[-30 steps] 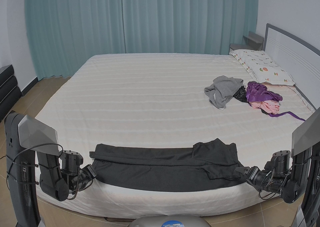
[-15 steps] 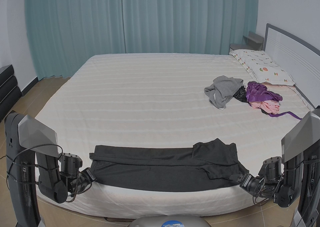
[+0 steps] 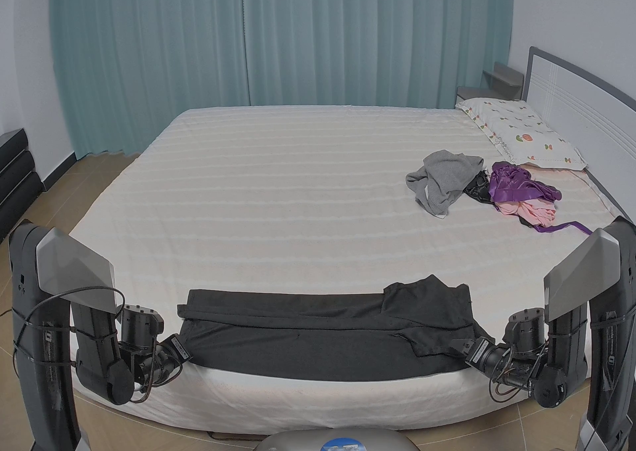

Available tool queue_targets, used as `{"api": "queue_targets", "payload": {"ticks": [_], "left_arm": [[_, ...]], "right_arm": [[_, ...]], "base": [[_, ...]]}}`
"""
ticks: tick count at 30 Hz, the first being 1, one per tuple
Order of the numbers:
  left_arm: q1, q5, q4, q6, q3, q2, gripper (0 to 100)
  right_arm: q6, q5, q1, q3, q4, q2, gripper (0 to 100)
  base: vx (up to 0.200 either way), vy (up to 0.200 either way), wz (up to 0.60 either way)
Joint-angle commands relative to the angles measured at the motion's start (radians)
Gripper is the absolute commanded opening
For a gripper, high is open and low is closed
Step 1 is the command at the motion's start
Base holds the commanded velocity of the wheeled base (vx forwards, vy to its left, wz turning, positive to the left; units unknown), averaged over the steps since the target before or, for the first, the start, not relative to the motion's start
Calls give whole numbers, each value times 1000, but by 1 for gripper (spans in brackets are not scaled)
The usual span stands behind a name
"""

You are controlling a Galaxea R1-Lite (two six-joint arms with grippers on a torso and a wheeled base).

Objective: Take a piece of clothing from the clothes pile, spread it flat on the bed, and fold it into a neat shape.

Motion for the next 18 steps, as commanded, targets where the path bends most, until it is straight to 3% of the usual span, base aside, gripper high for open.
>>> {"api": "queue_targets", "payload": {"ticks": [1, 18], "left_arm": [[0, 1, 0, -1, 1, -1, 0], [3, 1, -2, 2, 79, -79, 0]], "right_arm": [[0, 0, 1, -27, -4, 24, 0], [7, 12, -51, 22, -15, -48, 0]], "base": [[0, 0, 0], [0, 0, 0]]}}
